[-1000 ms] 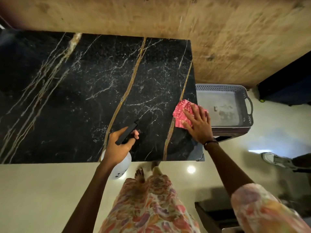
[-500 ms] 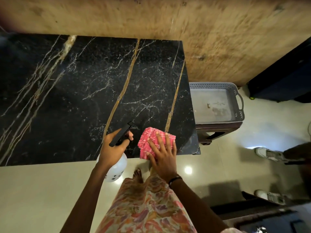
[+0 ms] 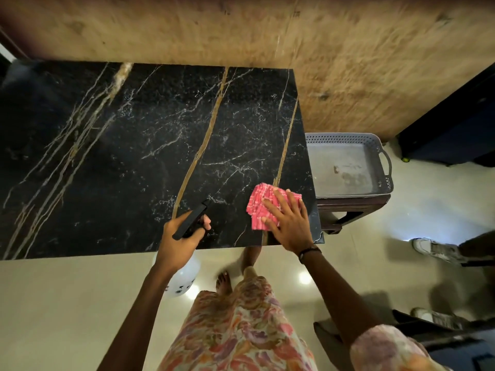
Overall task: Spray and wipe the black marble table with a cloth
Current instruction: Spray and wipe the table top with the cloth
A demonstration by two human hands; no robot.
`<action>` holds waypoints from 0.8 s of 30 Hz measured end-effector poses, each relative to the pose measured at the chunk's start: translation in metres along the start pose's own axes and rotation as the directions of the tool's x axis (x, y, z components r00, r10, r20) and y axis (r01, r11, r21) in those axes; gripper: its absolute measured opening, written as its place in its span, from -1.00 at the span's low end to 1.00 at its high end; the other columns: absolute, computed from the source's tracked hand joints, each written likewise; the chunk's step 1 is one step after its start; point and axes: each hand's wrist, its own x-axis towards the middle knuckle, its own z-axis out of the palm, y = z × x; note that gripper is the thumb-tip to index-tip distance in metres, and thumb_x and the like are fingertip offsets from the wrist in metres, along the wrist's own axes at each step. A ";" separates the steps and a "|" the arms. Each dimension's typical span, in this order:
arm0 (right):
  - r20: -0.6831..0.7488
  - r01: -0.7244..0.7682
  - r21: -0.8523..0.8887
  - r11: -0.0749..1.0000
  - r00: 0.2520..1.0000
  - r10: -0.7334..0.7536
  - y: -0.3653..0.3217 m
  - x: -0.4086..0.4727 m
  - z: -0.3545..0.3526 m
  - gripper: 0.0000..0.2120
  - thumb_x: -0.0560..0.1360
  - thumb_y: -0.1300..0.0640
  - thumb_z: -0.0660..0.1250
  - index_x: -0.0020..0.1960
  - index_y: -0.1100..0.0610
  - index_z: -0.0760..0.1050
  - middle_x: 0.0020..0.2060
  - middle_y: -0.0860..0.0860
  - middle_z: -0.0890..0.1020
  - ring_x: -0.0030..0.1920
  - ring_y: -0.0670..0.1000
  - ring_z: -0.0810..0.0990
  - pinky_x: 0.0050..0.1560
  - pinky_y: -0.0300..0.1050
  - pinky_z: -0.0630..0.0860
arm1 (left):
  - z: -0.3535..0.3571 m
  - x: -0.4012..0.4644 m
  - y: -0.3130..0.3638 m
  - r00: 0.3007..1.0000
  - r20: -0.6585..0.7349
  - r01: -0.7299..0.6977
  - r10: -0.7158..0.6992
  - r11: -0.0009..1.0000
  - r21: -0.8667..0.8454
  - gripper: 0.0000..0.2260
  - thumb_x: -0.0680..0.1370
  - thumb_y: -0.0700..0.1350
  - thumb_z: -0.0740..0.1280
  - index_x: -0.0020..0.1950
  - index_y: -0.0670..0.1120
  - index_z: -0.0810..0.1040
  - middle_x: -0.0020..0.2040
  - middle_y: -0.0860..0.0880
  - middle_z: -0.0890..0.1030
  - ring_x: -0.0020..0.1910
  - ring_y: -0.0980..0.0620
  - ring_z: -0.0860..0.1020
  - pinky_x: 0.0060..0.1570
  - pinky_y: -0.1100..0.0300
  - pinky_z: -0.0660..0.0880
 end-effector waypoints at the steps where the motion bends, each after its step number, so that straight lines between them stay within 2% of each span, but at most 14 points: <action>1: -0.005 -0.054 0.009 0.998 0.999 0.054 -0.004 0.008 -0.002 -0.44 0.57 -0.30 -0.11 0.46 -0.09 0.25 0.47 0.09 0.30 0.49 0.24 0.17 0.38 0.38 0.20 | 0.000 -0.001 -0.001 1.000 0.000 -0.001 0.001 1.000 0.003 -0.82 0.49 -0.45 0.24 -0.07 -0.24 0.58 -0.15 -0.21 0.62 -0.48 0.27 0.51 -0.44 0.42 0.43; 4: -0.031 -0.156 0.042 0.987 0.987 0.157 -0.032 0.016 0.000 -0.39 0.52 -0.32 -0.05 0.46 -0.06 0.28 0.47 0.11 0.30 0.47 0.31 0.18 0.40 0.40 0.03 | -0.001 -0.004 -0.001 1.000 0.002 -0.006 0.005 1.000 0.001 -0.81 0.49 -0.45 0.25 -0.08 -0.23 0.59 -0.16 -0.20 0.63 -0.48 0.26 0.51 -0.44 0.42 0.43; 6: -0.034 -0.089 0.044 0.995 0.995 0.090 -0.051 0.008 0.006 -0.35 0.52 -0.37 -0.11 0.47 -0.08 0.26 0.48 0.11 0.27 0.48 0.31 0.15 0.39 0.39 -0.02 | 0.001 -0.006 0.000 1.000 0.010 -0.007 0.007 1.000 -0.005 -0.82 0.49 -0.45 0.24 -0.08 -0.24 0.58 -0.18 -0.18 0.62 -0.48 0.26 0.51 -0.42 0.38 0.42; 8: -0.030 0.032 0.022 0.999 0.999 -0.032 -0.065 -0.007 0.012 -0.34 0.51 -0.40 -0.15 0.47 -0.09 0.22 0.49 0.10 0.25 0.49 0.28 0.13 0.40 0.42 0.03 | 0.004 -0.007 0.001 1.000 0.020 -0.005 0.006 1.000 -0.011 -0.82 0.49 -0.45 0.24 -0.10 -0.24 0.58 -0.23 -0.12 0.61 -0.49 0.26 0.51 -0.36 0.34 0.39; 11: -0.044 0.114 0.023 0.993 0.993 -0.113 -0.071 -0.033 0.021 -0.39 0.52 -0.38 -0.05 0.46 -0.10 0.25 0.48 0.07 0.28 0.50 0.22 0.14 0.42 0.39 0.09 | 0.010 -0.007 0.003 0.999 0.039 -0.019 0.019 1.000 -0.014 -0.82 0.48 -0.46 0.24 -0.12 -0.26 0.58 -0.32 0.03 0.60 -0.50 0.25 0.49 -0.38 0.32 0.38; 15: -0.096 0.199 -0.063 0.978 0.974 -0.204 -0.053 -0.050 0.023 -0.58 0.55 -0.17 0.12 0.38 -0.11 0.34 0.40 0.04 0.43 0.43 0.21 0.33 0.33 0.35 0.30 | 0.014 -0.010 0.005 0.998 0.047 -0.033 0.033 0.999 -0.003 -0.81 0.48 -0.44 0.24 -0.12 -0.22 0.59 -0.22 -0.10 0.61 -0.49 0.25 0.50 -0.35 0.30 0.35; 17: -0.135 0.235 -0.078 0.969 0.960 -0.244 -0.041 -0.054 0.021 -0.59 0.51 -0.07 0.25 0.34 -0.07 0.37 0.36 0.04 0.47 0.39 0.21 0.38 0.31 0.35 0.34 | 0.017 -0.012 0.007 0.998 0.047 -0.038 0.038 0.999 0.002 -0.82 0.49 -0.44 0.24 -0.12 -0.22 0.59 -0.22 -0.11 0.61 -0.49 0.26 0.50 -0.36 0.32 0.36; 21: -0.170 0.158 -0.048 0.986 0.972 -0.164 -0.014 -0.077 0.023 -0.52 0.44 0.03 0.42 0.33 -0.02 0.41 0.37 0.05 0.46 0.42 0.20 0.33 0.32 0.33 0.34 | 0.020 -0.015 0.008 0.998 0.050 -0.026 0.026 1.000 0.001 -0.80 0.49 -0.44 0.24 -0.12 -0.20 0.59 -0.12 -0.20 0.63 -0.49 0.26 0.52 -0.32 0.31 0.37; 24: -0.237 0.019 0.007 1.000 0.971 -0.017 0.010 -0.100 0.026 -0.60 0.53 -0.03 0.25 0.35 -0.03 0.40 0.38 0.03 0.45 0.46 0.15 0.25 0.34 0.30 0.31 | 0.022 -0.016 0.005 0.998 0.054 -0.026 0.025 0.999 0.019 -0.72 0.48 -0.44 0.24 -0.17 -0.09 0.60 -0.13 -0.18 0.65 -0.49 0.25 0.51 -0.34 0.26 0.36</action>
